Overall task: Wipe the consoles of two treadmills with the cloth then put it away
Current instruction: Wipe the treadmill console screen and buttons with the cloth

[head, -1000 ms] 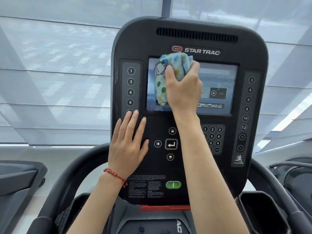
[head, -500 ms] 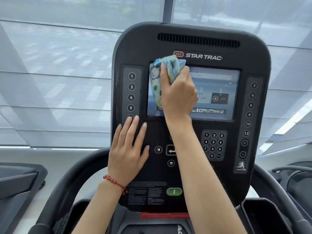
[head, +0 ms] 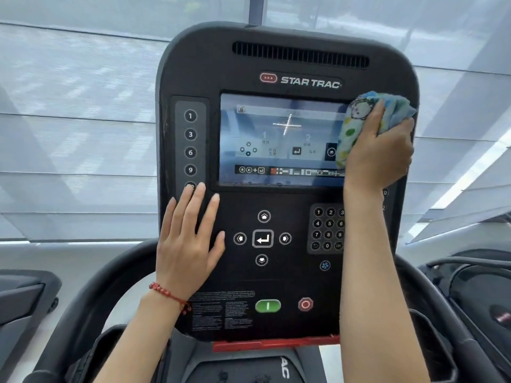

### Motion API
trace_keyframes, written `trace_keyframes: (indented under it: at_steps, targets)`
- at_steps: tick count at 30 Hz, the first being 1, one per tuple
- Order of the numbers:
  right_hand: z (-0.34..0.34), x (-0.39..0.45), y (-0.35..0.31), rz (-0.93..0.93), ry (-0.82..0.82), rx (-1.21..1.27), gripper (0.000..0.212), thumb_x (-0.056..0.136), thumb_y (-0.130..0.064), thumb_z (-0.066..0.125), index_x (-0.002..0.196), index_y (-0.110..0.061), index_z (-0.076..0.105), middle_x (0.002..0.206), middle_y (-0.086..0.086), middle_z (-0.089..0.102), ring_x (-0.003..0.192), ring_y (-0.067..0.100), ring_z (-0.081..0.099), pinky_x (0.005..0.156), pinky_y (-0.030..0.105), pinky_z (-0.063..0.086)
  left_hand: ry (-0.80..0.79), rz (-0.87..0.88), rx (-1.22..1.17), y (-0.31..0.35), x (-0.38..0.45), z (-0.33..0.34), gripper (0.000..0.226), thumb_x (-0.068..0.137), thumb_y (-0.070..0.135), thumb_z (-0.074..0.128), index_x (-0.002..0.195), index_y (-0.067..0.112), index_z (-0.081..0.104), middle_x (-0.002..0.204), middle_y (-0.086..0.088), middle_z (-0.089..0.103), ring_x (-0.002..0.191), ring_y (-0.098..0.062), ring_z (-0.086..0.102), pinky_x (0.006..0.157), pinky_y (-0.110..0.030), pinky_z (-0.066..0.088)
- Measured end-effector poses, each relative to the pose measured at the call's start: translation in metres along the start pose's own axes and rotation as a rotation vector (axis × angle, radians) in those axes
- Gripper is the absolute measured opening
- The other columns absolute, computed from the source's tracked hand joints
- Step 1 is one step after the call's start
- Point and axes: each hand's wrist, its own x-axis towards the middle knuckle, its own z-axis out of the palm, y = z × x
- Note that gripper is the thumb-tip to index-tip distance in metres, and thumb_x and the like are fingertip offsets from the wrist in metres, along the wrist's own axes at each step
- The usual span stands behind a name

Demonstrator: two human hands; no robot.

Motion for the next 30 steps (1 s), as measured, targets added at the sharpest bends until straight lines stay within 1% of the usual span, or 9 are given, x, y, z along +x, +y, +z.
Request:
trace_keyframes:
  at_steps: [5, 7, 9, 11, 13, 22, 26, 28, 30]
  targets:
    - [0.007, -0.029, -0.014, 0.009, 0.024, 0.122, 0.042, 0.094, -0.043, 0.044, 0.097, -0.003, 0.058, 0.087, 0.009, 0.070, 0.080, 0.029, 0.067, 0.062, 0.025, 0.039, 0.004, 0.002, 0.003, 0.000, 0.000, 0.002, 0.046, 0.091, 0.022, 0.049, 0.133, 0.001, 0.047, 0.140, -0.023, 0.041, 0.133, -0.036, 0.033, 0.108, -0.053, 0.030]
    - [0.011, -0.045, -0.025, -0.026, 0.005, 0.172, 0.040, 0.093, -0.040, 0.047, 0.090, -0.002, 0.059, 0.075, 0.008, 0.068, 0.065, 0.026, 0.065, 0.054, 0.021, 0.037, 0.005, 0.007, 0.001, -0.001, 0.000, 0.002, 0.046, 0.091, 0.021, 0.050, 0.132, 0.001, 0.048, 0.139, -0.023, 0.041, 0.133, -0.036, 0.034, 0.108, -0.053, 0.030]
    - [0.016, -0.066, -0.039, -0.095, -0.043, 0.217, 0.039, 0.091, -0.037, 0.051, 0.081, -0.001, 0.059, 0.062, 0.006, 0.063, 0.047, 0.016, 0.053, 0.043, 0.014, 0.032, 0.002, 0.004, -0.002, 0.000, 0.000, 0.001, 0.046, 0.091, 0.021, 0.051, 0.132, 0.001, 0.049, 0.139, -0.024, 0.042, 0.133, -0.036, 0.034, 0.108, -0.053, 0.030]
    - [0.024, -0.094, -0.057, -0.189, -0.114, 0.276, 0.043, 0.090, -0.041, 0.048, 0.075, -0.001, 0.058, 0.055, 0.003, 0.057, 0.040, 0.014, 0.049, 0.037, 0.016, 0.040, -0.001, -0.001, -0.008, 0.000, 0.000, 0.000, 0.046, 0.091, 0.021, 0.051, 0.132, 0.000, 0.050, 0.139, -0.024, 0.042, 0.133, -0.036, 0.034, 0.108, -0.053, 0.030]
    - [0.028, -0.120, -0.073, -0.275, -0.171, 0.271, 0.047, 0.087, -0.044, 0.042, 0.075, -0.002, 0.057, 0.055, 0.005, 0.058, 0.040, 0.019, 0.055, 0.038, 0.023, 0.046, -0.006, -0.001, -0.015, 0.000, 0.000, 0.000, 0.046, 0.092, 0.021, 0.051, 0.132, 0.000, 0.049, 0.140, -0.025, 0.041, 0.133, -0.037, 0.033, 0.108, -0.053, 0.030]
    - [0.028, -0.114, -0.063, -0.467, -0.147, 0.147, 0.044, 0.085, -0.044, 0.046, 0.067, -0.004, 0.053, 0.048, 0.005, 0.054, 0.033, 0.021, 0.050, 0.039, 0.017, 0.028, -0.030, -0.001, -0.010, -0.001, 0.000, -0.005, 0.046, 0.093, 0.022, 0.049, 0.133, 0.000, 0.048, 0.141, -0.023, 0.040, 0.134, -0.035, 0.032, 0.110, -0.051, 0.027]
    - [0.018, -0.081, -0.028, -0.387, -0.066, 0.136, 0.042, 0.086, -0.041, 0.049, 0.066, -0.004, 0.054, 0.048, 0.006, 0.056, 0.036, 0.011, 0.038, 0.040, 0.009, 0.018, -0.030, -0.015, -0.004, 0.000, 0.001, -0.004, 0.048, 0.090, 0.021, 0.050, 0.133, 0.001, 0.048, 0.141, -0.023, 0.040, 0.134, -0.035, 0.032, 0.111, -0.050, 0.026]
    - [0.009, -0.059, -0.006, -0.298, -0.030, 0.087, 0.045, 0.088, -0.042, 0.048, 0.070, -0.002, 0.056, 0.054, 0.010, 0.061, 0.040, 0.019, 0.050, 0.043, 0.014, 0.026, -0.027, -0.017, -0.002, 0.001, 0.001, -0.002, 0.048, 0.090, 0.021, 0.050, 0.134, 0.001, 0.047, 0.141, -0.023, 0.040, 0.134, -0.035, 0.032, 0.111, -0.050, 0.026]
    - [-0.001, -0.041, 0.011, -0.212, -0.042, 0.023, 0.047, 0.092, -0.044, 0.046, 0.079, -0.001, 0.057, 0.068, 0.015, 0.066, 0.056, 0.028, 0.063, 0.053, 0.024, 0.035, -0.026, -0.014, -0.003, 0.001, 0.000, -0.002, 0.048, 0.091, 0.022, 0.049, 0.134, 0.001, 0.046, 0.141, -0.023, 0.040, 0.134, -0.035, 0.032, 0.111, -0.050, 0.026]
